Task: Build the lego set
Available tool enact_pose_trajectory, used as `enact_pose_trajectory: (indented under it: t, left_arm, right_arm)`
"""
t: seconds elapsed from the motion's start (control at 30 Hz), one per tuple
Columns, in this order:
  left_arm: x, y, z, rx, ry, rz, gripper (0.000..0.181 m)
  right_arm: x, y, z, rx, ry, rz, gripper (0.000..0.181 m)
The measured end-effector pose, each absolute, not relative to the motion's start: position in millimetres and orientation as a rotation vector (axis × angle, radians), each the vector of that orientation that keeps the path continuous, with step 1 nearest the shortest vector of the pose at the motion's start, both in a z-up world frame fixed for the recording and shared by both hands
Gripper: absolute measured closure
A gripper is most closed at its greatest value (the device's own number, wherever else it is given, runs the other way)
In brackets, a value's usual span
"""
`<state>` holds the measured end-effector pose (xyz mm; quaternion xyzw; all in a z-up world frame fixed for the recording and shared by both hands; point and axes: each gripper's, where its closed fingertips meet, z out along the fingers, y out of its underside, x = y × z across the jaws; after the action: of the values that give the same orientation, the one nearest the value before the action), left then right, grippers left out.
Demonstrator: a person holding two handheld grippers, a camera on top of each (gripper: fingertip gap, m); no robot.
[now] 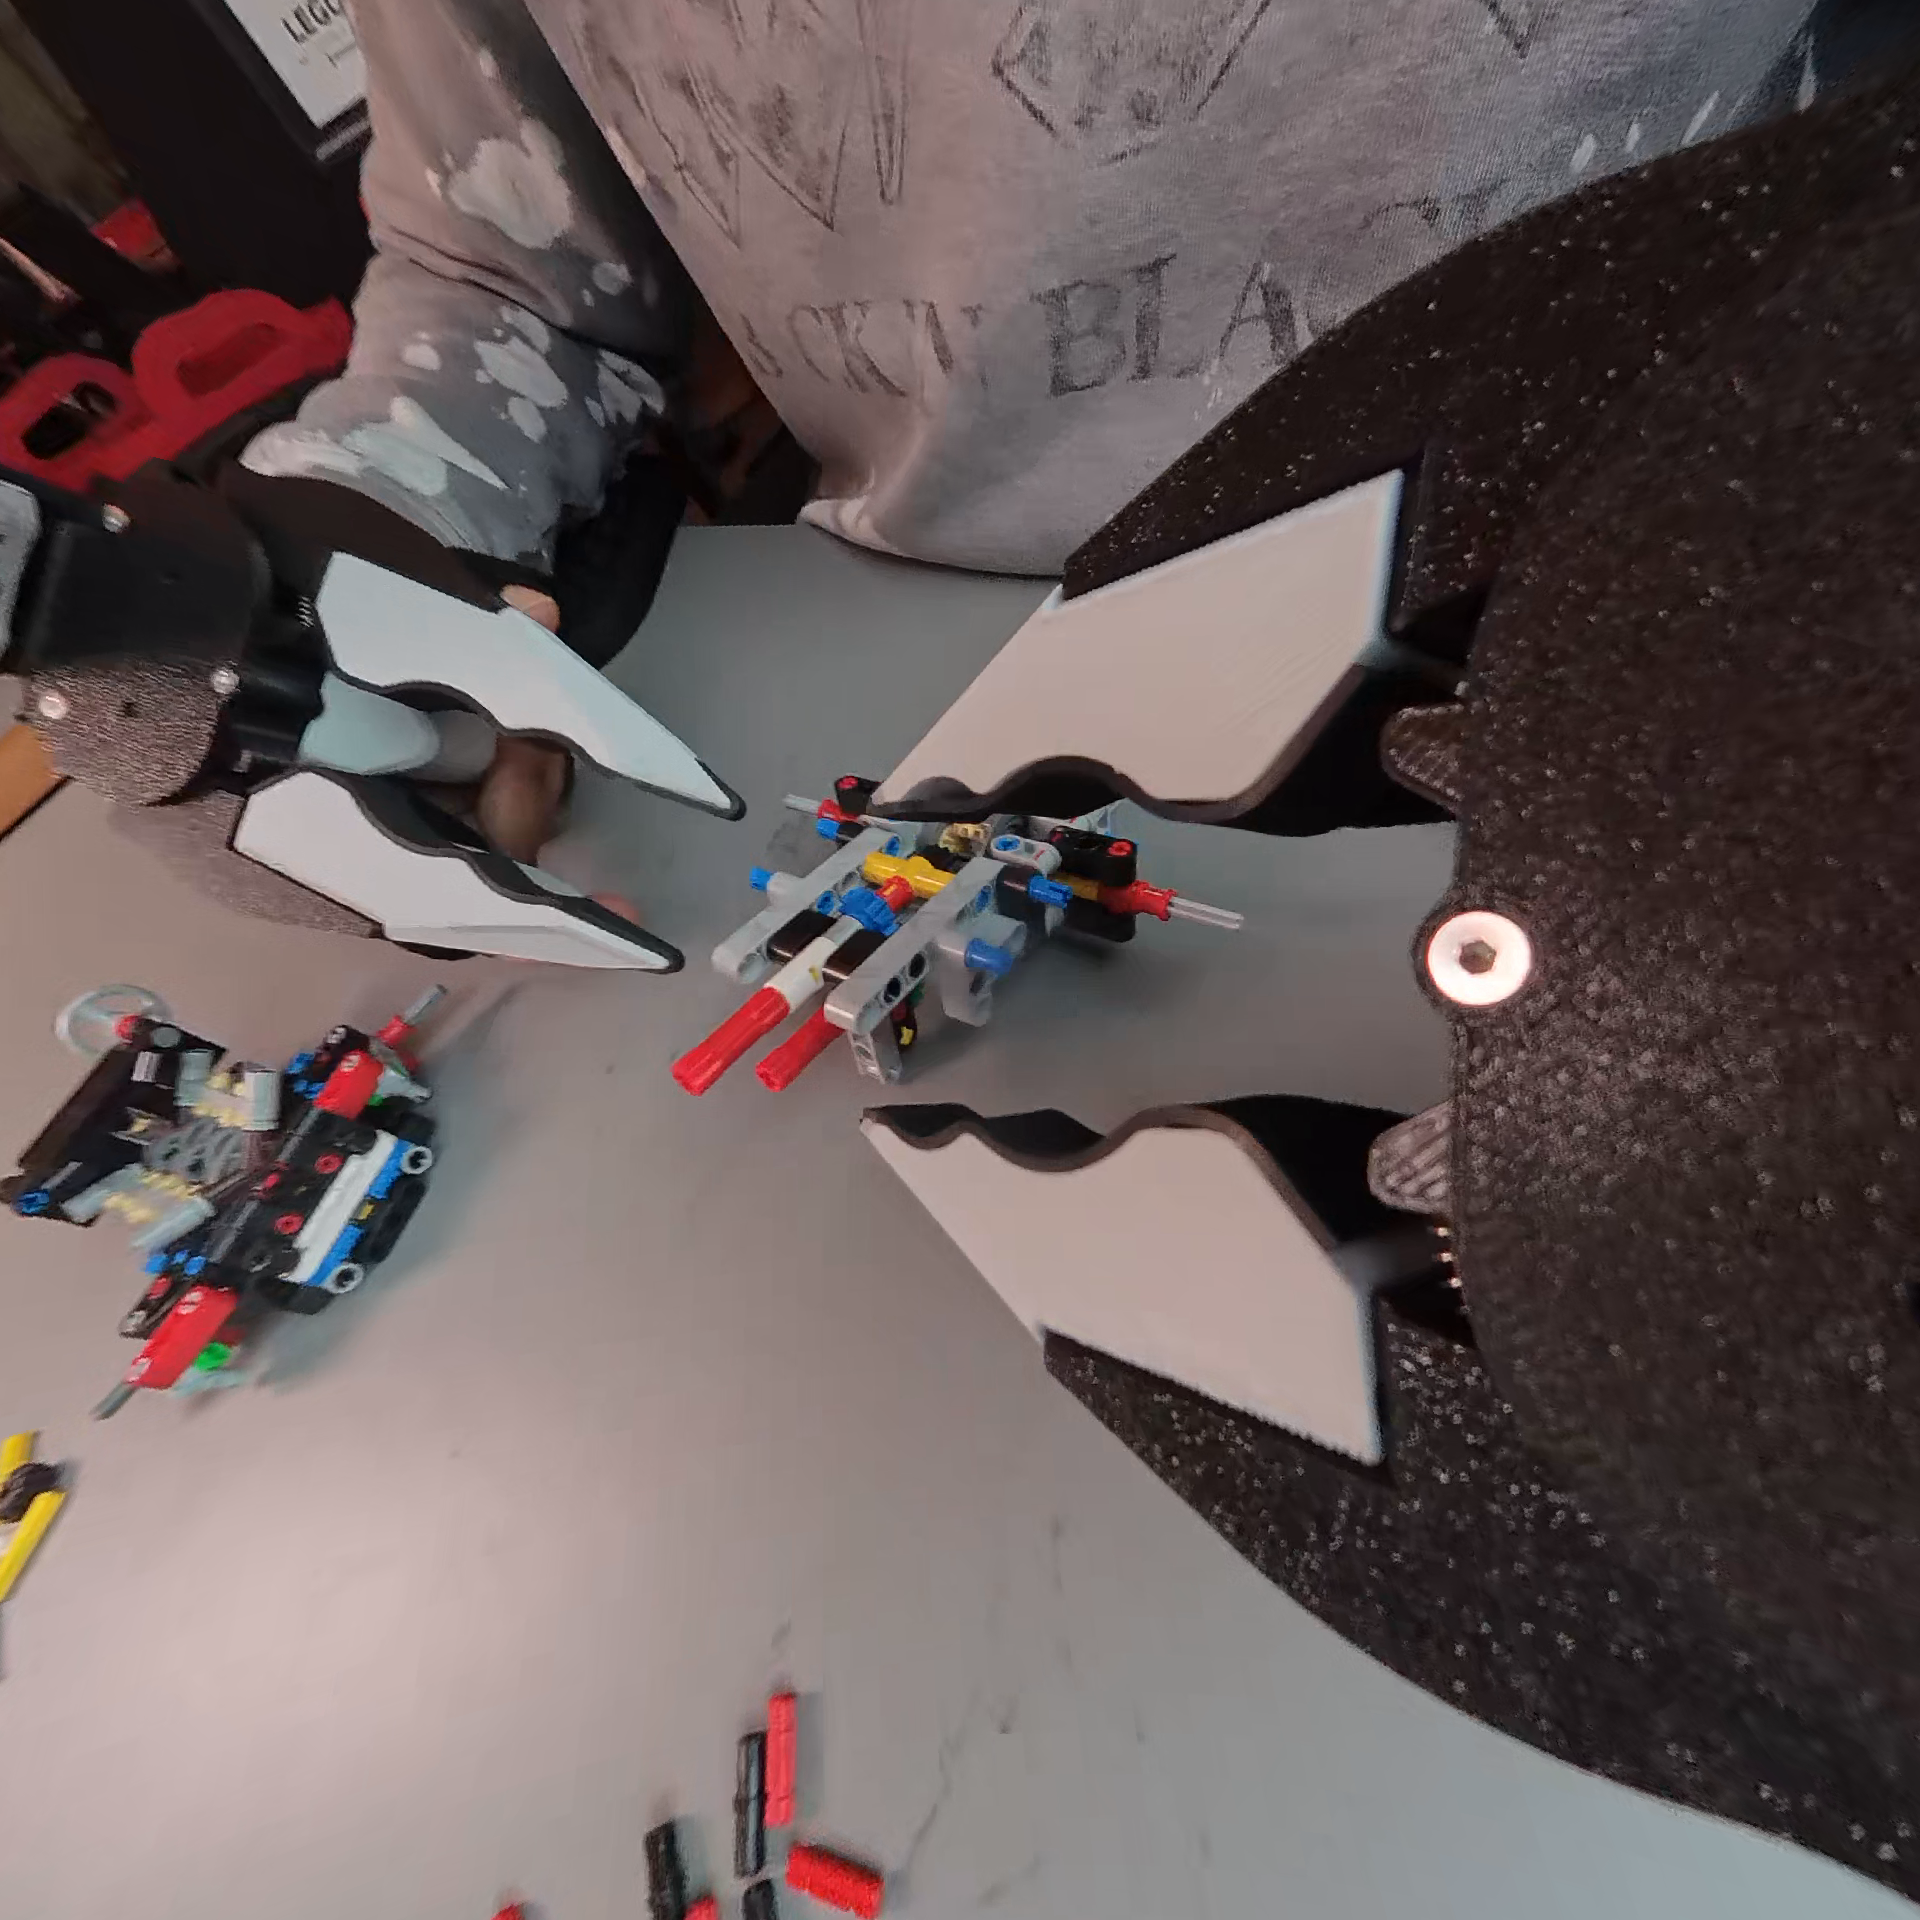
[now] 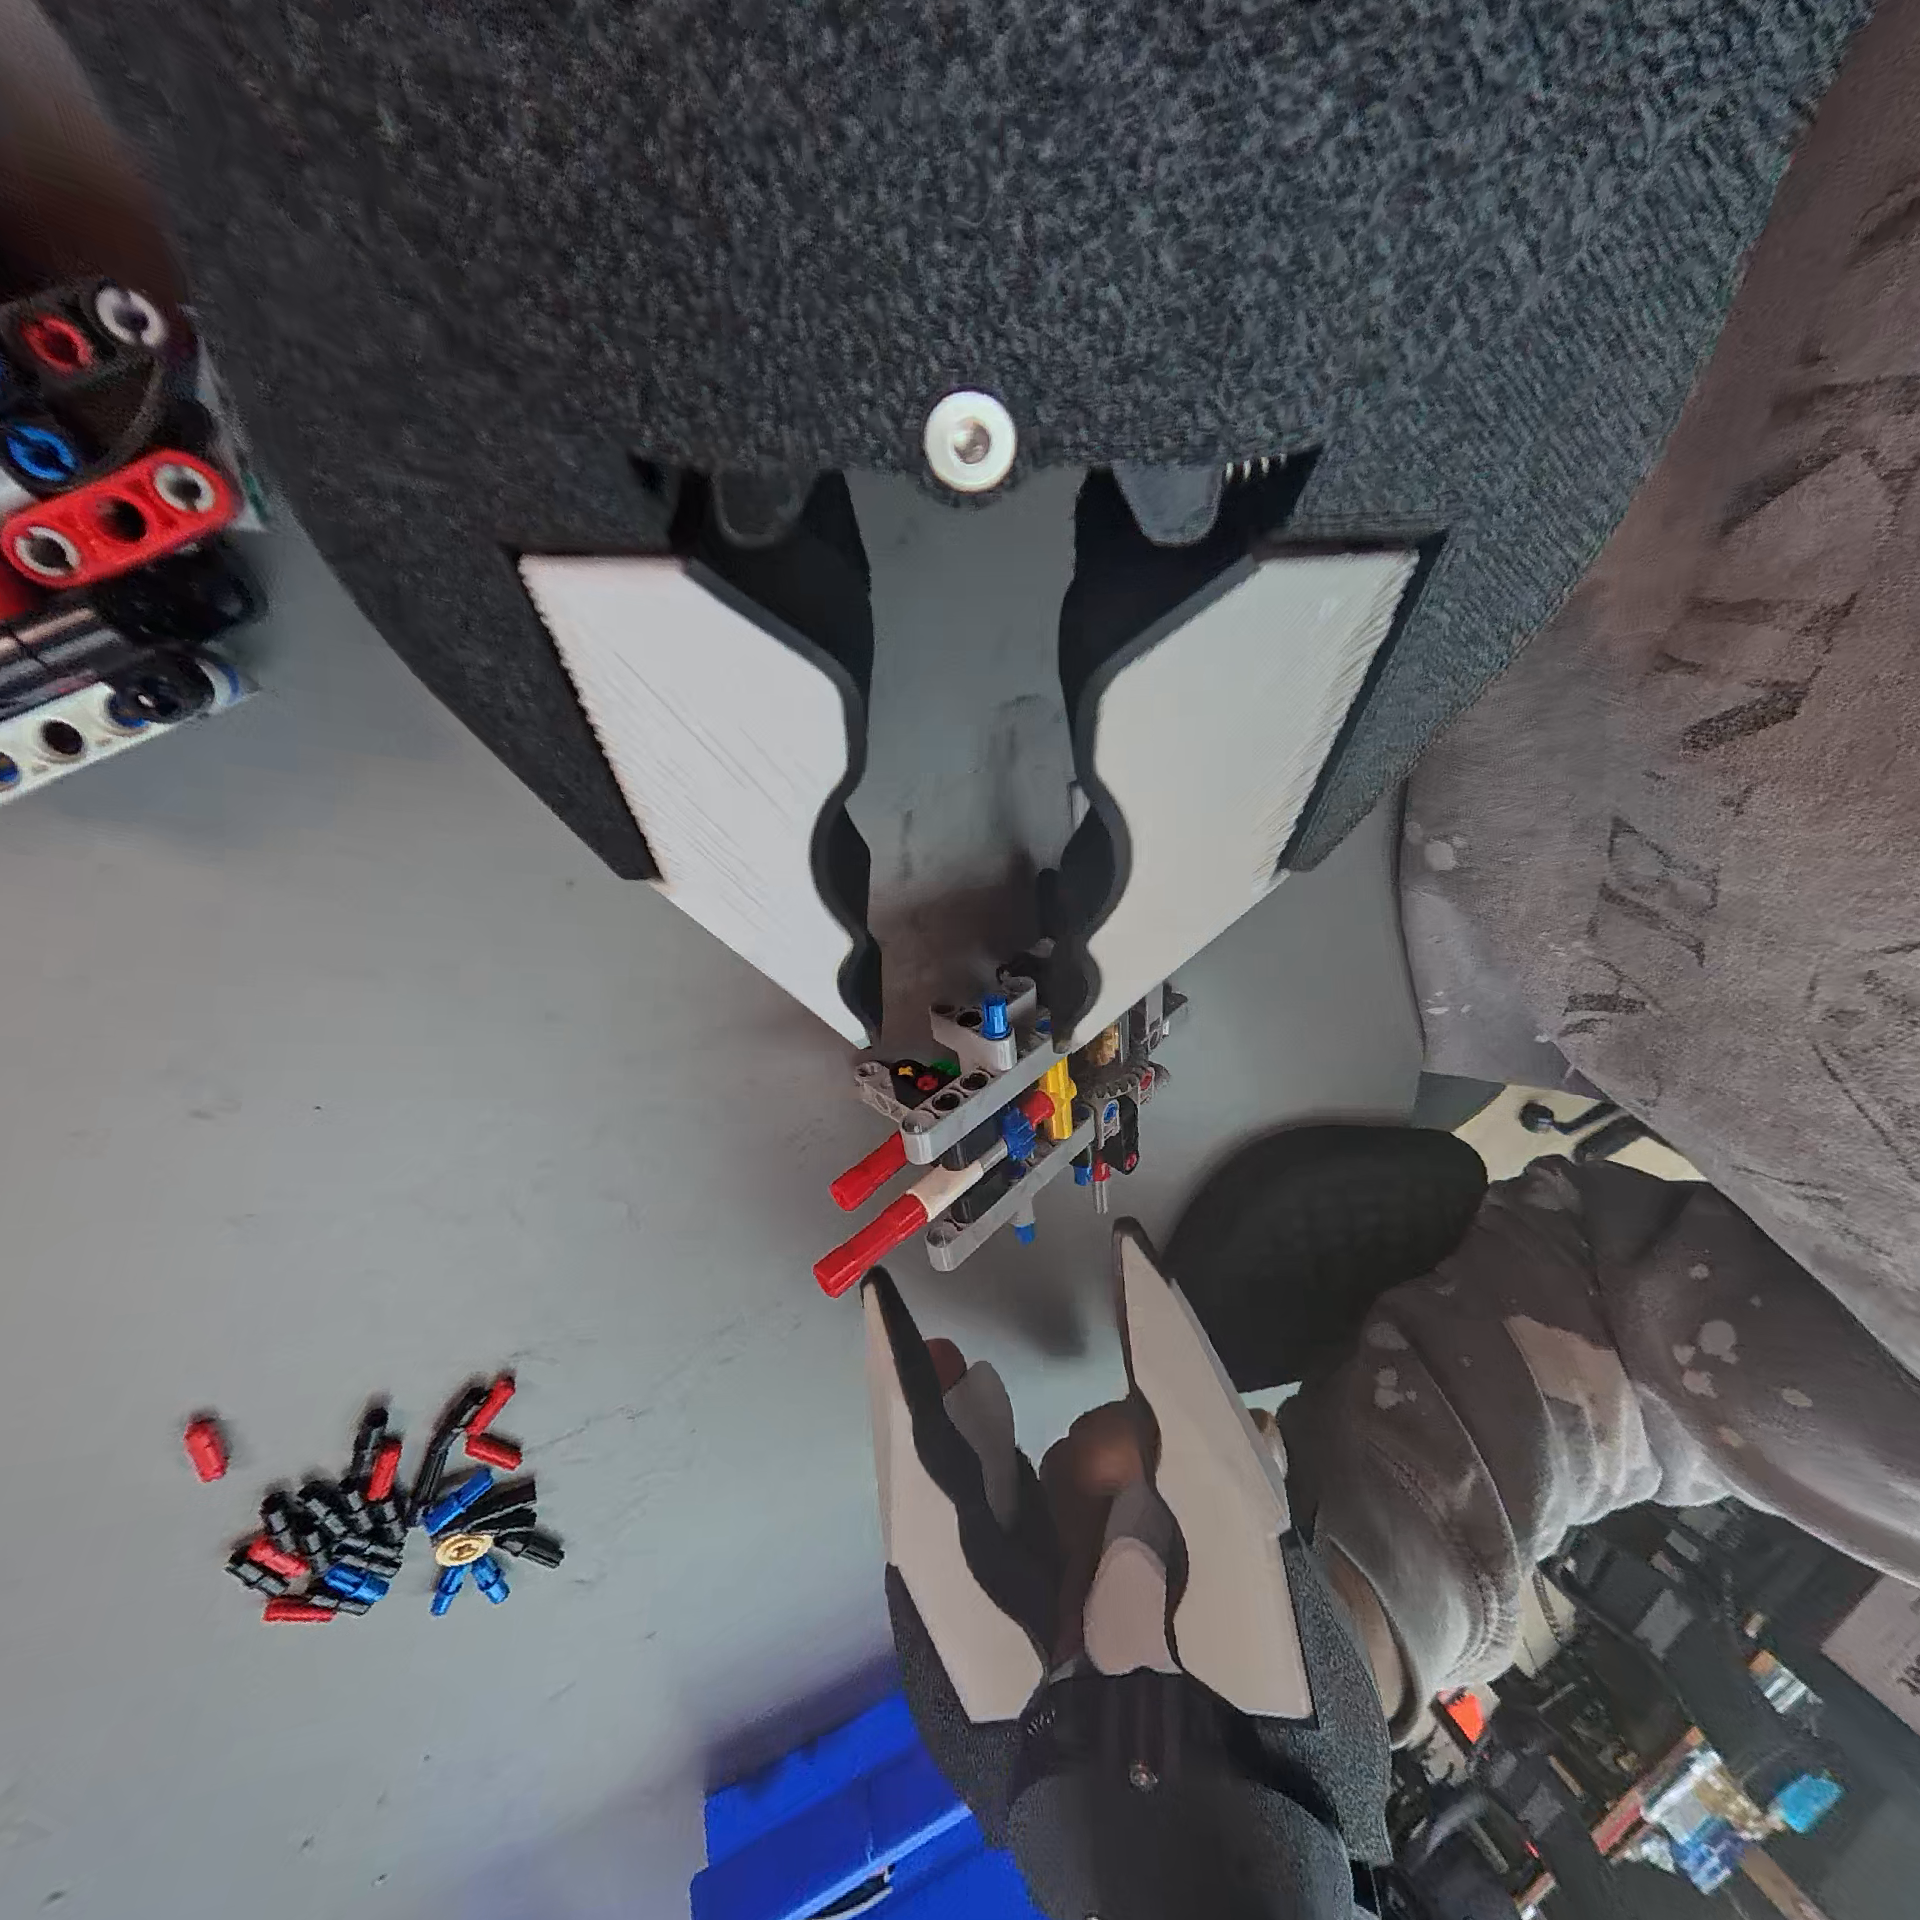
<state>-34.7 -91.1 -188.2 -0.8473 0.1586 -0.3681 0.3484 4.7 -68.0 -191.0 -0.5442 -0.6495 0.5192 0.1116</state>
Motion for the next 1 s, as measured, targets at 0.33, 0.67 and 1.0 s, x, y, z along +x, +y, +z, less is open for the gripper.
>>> enact_pose_trajectory:
  t: [0.33, 0.67, 1.0]
  left_arm:
    - [-19.4, -82.7, -190.7, -2.141, 0.517, -0.857, 0.161]
    - [-26.5, -58.6, -125.0, -1.711, 0.335, -0.9, 0.167]
    - [-20.9, -62.0, -62.1, -1.263, 0.27, -0.769, 0.167]
  right_arm:
    - [-6.2, -69.8, -173.2, -1.495, -1.868, 1.519, 0.175]
    - [6.5, -28.8, -102.7, -1.287, -1.623, 1.503, 0.119]
    - [-9.7, -58.1, -77.7, -1.01, -1.433, 1.418, 0.154]
